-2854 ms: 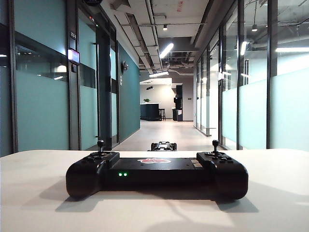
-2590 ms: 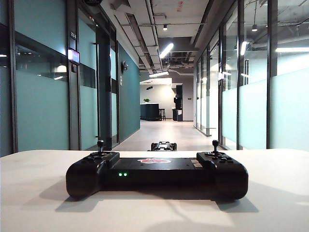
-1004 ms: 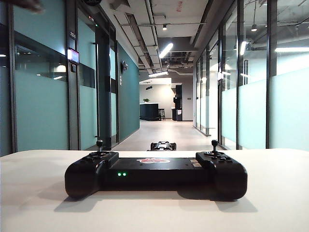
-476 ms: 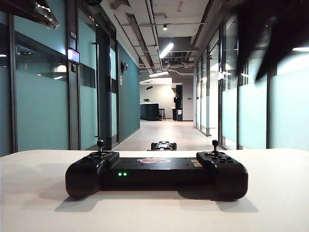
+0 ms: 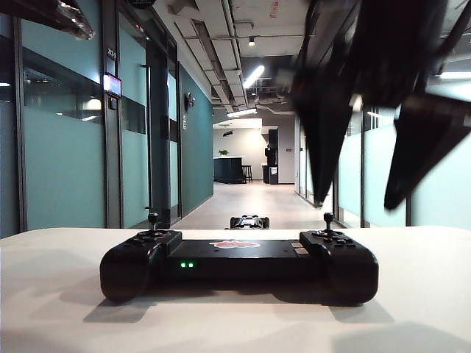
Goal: Push the left joystick on the remote control sitting on the white table forward to make the robot dog walk in a straight line until it approaches the door.
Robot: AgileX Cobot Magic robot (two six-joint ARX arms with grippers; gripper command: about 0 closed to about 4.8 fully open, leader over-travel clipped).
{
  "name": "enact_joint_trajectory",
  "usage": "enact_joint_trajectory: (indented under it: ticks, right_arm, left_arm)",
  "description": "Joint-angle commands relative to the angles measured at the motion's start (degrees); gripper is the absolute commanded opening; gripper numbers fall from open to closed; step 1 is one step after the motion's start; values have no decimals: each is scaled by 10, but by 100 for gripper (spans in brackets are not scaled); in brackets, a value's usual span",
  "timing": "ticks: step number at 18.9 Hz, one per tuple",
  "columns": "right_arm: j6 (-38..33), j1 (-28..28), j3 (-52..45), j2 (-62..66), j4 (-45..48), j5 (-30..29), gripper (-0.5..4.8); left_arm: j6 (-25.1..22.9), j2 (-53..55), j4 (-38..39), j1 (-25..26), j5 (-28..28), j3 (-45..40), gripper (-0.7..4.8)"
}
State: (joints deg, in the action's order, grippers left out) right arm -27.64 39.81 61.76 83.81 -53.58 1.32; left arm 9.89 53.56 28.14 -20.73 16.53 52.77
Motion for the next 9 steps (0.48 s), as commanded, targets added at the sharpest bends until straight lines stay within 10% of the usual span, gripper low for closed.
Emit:
enact_joint_trajectory:
  ticks: [1,9]
  right_arm:
    - [-5,-5,2,26,21,2,384]
    - [-7,-7,2,91,51,2,391]
  left_arm:
    - [-4,-1,-6,-1,15,3,-5]
    - [-4,-1,-6,-3,17,3,-5]
